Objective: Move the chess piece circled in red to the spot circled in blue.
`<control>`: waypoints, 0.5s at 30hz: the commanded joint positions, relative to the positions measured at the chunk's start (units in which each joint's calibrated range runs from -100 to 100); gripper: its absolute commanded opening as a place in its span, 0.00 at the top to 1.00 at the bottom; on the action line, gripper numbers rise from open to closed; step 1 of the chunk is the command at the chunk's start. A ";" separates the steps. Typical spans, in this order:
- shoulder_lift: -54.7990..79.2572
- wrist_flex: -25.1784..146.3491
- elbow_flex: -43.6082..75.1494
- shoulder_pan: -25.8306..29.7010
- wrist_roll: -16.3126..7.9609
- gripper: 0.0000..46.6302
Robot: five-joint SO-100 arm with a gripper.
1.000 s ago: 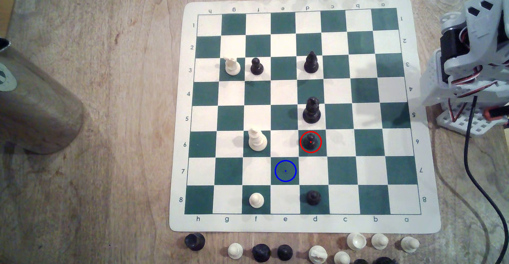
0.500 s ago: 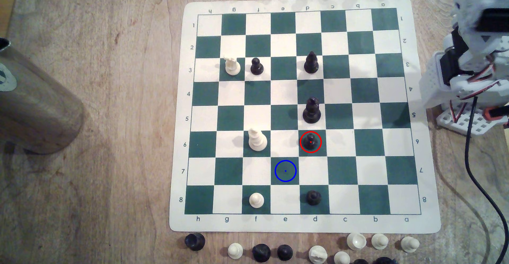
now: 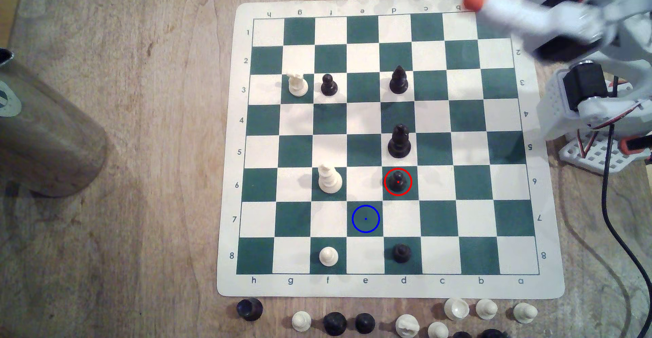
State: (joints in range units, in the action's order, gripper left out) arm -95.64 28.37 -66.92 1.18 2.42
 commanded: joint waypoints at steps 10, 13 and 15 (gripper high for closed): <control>5.07 39.77 8.63 5.66 -0.68 0.91; 9.14 44.44 10.35 8.25 -1.86 0.82; 12.11 45.10 10.62 10.36 -3.71 0.74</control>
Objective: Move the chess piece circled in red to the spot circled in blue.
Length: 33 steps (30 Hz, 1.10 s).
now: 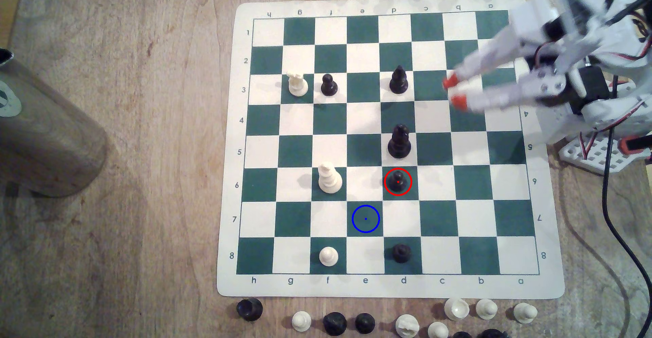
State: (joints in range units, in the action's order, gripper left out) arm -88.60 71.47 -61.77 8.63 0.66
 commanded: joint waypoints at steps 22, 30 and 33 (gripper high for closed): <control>39.03 -8.82 17.62 7.52 -10.50 0.72; 48.28 -11.44 21.79 6.90 -12.99 0.77; 51.51 -11.52 23.69 6.74 -14.26 0.79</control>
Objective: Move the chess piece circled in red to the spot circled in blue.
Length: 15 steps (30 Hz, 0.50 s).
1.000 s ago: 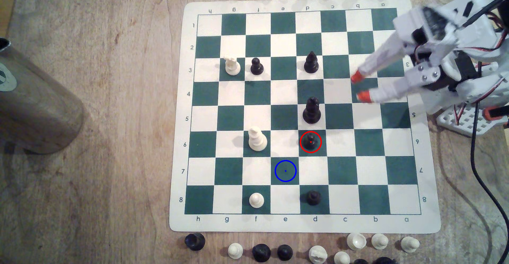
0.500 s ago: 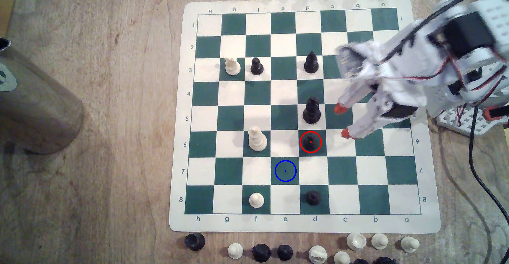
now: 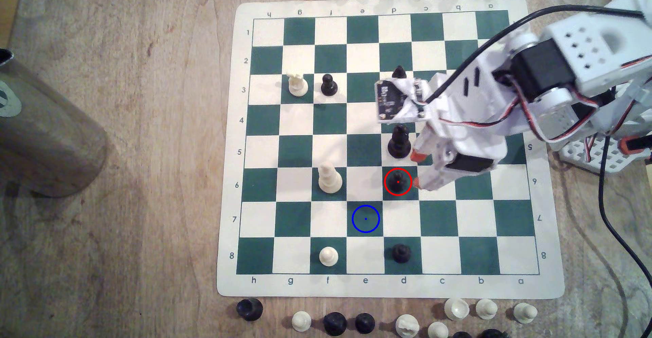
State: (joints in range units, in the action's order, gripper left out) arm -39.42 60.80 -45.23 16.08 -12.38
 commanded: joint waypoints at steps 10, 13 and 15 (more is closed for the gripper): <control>14.63 -3.30 11.23 -1.33 -4.69 0.78; 17.44 -3.30 12.23 -1.57 -4.74 0.77; 18.45 -3.38 12.23 -1.41 -4.69 0.77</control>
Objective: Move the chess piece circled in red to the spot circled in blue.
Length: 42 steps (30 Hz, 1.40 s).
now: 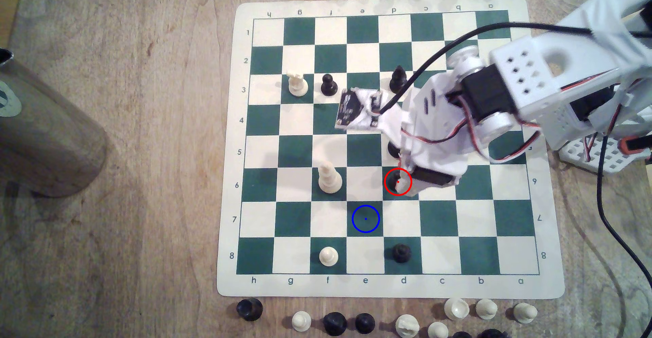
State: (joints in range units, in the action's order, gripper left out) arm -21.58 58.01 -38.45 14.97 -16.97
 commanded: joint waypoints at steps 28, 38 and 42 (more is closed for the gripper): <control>10.45 -4.28 5.45 -1.87 1.17 0.73; 10.71 -6.25 4.55 -3.12 1.76 0.74; 10.54 -6.25 4.46 -3.20 1.81 0.75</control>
State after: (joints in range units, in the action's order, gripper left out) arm -10.10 52.19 -37.91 11.80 -15.26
